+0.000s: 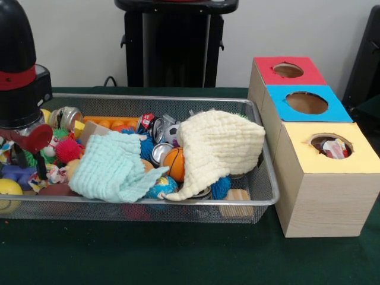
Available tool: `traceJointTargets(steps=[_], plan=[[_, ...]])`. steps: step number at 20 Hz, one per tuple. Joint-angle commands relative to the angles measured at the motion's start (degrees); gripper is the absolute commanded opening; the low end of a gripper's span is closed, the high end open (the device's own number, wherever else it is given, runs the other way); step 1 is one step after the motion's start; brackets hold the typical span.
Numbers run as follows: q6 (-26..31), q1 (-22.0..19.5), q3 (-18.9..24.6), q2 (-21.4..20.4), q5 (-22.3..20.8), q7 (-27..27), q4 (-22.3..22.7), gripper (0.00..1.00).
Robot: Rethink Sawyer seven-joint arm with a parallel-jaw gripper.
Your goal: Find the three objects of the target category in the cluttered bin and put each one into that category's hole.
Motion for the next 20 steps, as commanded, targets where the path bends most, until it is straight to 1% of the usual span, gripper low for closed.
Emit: traceJointTargets(steps=[1, 2, 5, 8, 12, 14, 16, 20], plan=[[-11.49, 5.78, -0.86, 2.42, -8.97, -3.59, 3.19, 1.0], [-1.4, 3.53, -3.97, -1.43, -1.08, 4.08, 1.43, 1.0], [-0.67, 5.01, -4.58, -2.54, -0.24, 5.05, 1.31, 1.0], [1.97, 5.38, -4.31, -3.04, 1.59, 3.93, -0.81, 1.0], [6.43, 4.41, -3.06, -2.06, 4.04, 0.83, -5.66, 1.0], [8.05, 4.38, -2.58, -1.43, 4.6, -0.65, -8.28, 1.0], [9.74, 4.61, -2.52, -0.9, 5.56, -0.8, -10.34, 1.0], [15.84, 4.99, -2.18, -0.41, 7.06, -2.75, -15.59, 1.0]])
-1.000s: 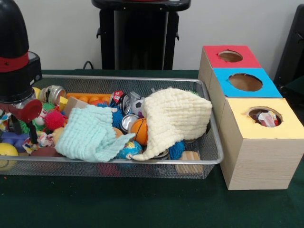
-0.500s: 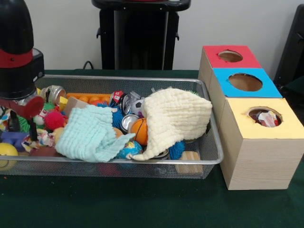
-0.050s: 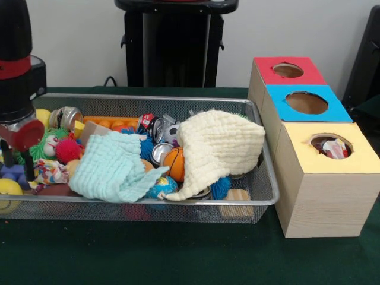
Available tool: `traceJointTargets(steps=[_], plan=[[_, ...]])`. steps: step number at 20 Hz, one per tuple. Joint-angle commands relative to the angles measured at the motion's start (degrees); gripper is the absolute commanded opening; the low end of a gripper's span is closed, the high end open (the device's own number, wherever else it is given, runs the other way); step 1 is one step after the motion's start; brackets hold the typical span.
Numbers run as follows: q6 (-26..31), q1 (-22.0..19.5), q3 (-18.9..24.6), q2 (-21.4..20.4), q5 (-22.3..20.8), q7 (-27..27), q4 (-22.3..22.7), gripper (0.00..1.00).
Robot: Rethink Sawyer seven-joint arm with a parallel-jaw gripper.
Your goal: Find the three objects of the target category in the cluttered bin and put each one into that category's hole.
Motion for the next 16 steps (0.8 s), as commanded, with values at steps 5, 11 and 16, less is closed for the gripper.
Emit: traceJointTargets(steps=[5, 11, 16], plan=[[18.55, 0.39, 1.6, 1.63, 4.62, -4.0, -14.48, 1.0], [19.99, 0.55, 1.6, 1.74, 5.46, -3.12, -15.21, 1.0], [17.02, 0.94, 0.65, 1.18, 6.05, -0.8, -12.45, 1.0]])
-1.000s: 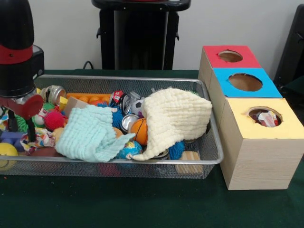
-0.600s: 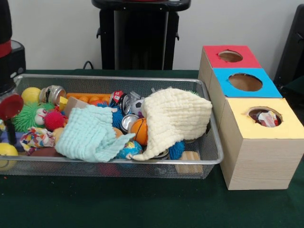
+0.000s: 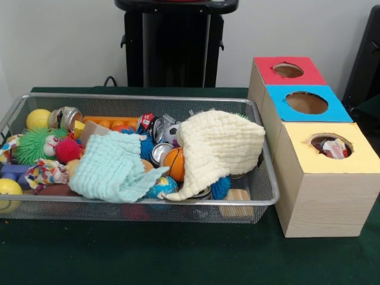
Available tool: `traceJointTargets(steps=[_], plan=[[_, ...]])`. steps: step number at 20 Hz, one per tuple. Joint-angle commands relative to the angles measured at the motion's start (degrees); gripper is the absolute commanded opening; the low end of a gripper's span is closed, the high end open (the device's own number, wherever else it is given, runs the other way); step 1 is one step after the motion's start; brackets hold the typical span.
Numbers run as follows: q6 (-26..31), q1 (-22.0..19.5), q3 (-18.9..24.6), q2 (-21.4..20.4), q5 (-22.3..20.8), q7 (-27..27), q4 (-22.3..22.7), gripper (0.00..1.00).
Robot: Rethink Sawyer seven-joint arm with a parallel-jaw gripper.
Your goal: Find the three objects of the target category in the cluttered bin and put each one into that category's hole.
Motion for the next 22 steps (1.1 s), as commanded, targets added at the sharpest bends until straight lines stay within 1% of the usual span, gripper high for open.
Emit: traceJointTargets(steps=[1, 5, 7, 8, 14, 19, 22], plan=[[1.9, 1.03, 0.51, 0.8, 1.81, -0.37, 1.69, 1.0], [0.83, 2.24, -0.64, 0.74, 1.95, 2.04, 3.28, 1.0], [-0.94, 3.52, -2.21, 0.05, 1.5, 4.73, 5.86, 1.0], [-0.23, 3.62, -2.36, 0.64, 1.56, 4.74, 4.81, 1.0], [-0.69, 4.34, -3.14, 1.25, 3.25, 6.12, 6.55, 1.0], [-2.93, 5.81, -4.49, 1.24, 3.8, 8.25, 8.19, 1.0], [-3.25, 6.32, -5.04, 1.42, 4.25, 8.73, 8.6, 1.0]])
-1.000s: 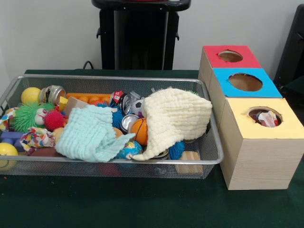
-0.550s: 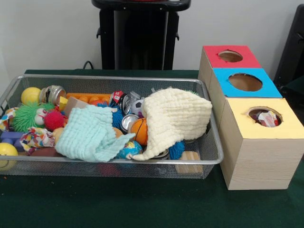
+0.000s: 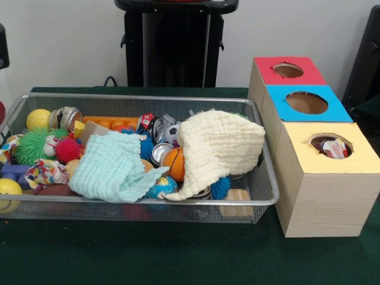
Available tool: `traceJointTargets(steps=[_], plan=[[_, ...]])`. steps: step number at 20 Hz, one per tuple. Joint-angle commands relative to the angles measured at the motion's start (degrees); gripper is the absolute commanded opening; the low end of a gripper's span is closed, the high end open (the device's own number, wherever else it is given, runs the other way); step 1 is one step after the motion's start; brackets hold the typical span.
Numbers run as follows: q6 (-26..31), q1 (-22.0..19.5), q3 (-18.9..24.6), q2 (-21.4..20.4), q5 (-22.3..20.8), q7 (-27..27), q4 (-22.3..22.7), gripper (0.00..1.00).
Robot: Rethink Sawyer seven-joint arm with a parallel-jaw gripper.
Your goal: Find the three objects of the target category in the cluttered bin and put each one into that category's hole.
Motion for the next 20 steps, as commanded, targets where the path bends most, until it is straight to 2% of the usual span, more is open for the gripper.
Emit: traceJointTargets(steps=[1, 9, 15, 20], plan=[[-3.5, 1.83, -1.8, 1.6, 1.99, 8.87, 8.54, 1.0], [-5.06, 4.06, -3.37, 1.19, 3.96, 11.15, 10.75, 1.0], [-6.78, 4.9, -3.95, 3.76, 5.55, 11.22, 9.64, 1.0], [-7.84, 6.11, -5.02, 4.17, 6.9, 12.43, 10.16, 1.0]])
